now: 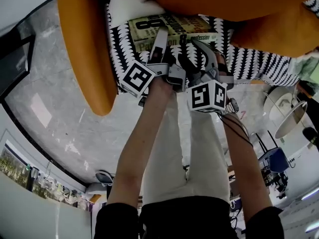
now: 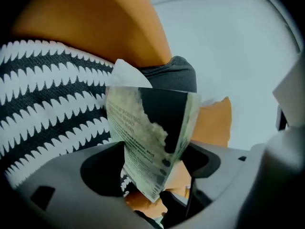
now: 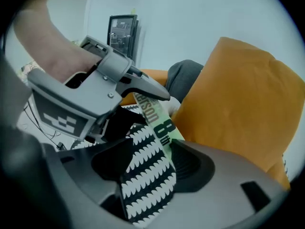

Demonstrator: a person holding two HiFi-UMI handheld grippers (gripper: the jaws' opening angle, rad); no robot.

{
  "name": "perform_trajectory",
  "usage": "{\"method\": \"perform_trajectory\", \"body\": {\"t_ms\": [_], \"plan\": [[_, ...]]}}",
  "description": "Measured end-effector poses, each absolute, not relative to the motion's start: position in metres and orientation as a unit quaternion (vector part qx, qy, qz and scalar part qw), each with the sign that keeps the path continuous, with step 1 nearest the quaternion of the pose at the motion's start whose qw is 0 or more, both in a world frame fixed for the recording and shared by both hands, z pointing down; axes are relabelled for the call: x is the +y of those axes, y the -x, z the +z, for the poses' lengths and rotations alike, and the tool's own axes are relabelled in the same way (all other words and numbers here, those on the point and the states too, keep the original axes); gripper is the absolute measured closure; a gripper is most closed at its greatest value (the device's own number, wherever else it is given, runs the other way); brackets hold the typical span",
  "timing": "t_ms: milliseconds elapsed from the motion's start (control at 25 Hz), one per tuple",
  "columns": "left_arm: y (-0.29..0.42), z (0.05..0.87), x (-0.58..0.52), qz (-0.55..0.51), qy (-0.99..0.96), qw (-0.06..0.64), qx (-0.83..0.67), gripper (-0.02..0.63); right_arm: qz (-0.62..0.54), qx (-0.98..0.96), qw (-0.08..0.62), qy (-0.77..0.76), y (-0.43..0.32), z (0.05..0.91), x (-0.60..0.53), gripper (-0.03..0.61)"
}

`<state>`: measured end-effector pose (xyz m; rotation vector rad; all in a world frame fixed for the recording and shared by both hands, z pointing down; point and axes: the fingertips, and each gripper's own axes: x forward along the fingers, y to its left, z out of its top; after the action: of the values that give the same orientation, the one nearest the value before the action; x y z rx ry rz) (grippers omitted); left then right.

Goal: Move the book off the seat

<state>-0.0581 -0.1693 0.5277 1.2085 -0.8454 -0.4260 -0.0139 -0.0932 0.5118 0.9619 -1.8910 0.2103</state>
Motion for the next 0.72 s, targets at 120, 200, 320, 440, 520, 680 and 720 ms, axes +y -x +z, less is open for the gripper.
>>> {"method": "perform_trajectory", "body": {"t_ms": [120,200,320,440,520,680,720], "plan": [[0.057,0.533,-0.171,-0.167,-0.552,0.726,-0.376,0.250,0.097,-0.780,0.476,-0.395,0.013,0.512,-0.094,0.337],[0.057,0.536,-0.172,-0.155,-0.553,0.727,-0.377,0.250,0.110,-0.783,0.468,-0.396,0.011,0.513,-0.092,0.337],[0.064,0.541,-0.164,-0.126,-0.552,0.722,-0.398,0.266,0.136,-0.784,0.451,-0.405,0.011,0.512,-0.083,0.337],[0.080,0.555,-0.150,-0.113,-0.518,0.730,-0.432,0.323,0.153,-0.782,0.438,-0.417,0.012,0.507,-0.074,0.339],[0.096,0.573,-0.142,-0.119,-0.478,0.740,-0.457,0.400,0.161,-0.778,0.434,-0.425,0.012,0.502,-0.067,0.339],[0.106,0.595,-0.141,-0.125,-0.483,0.735,-0.460,0.437,0.173,-0.771,0.419,-0.446,0.005,0.491,-0.057,0.341],[0.104,0.598,-0.141,-0.125,-0.490,0.733,-0.454,0.440,0.174,-0.771,0.412,-0.454,0.000,0.488,-0.057,0.347]]}}
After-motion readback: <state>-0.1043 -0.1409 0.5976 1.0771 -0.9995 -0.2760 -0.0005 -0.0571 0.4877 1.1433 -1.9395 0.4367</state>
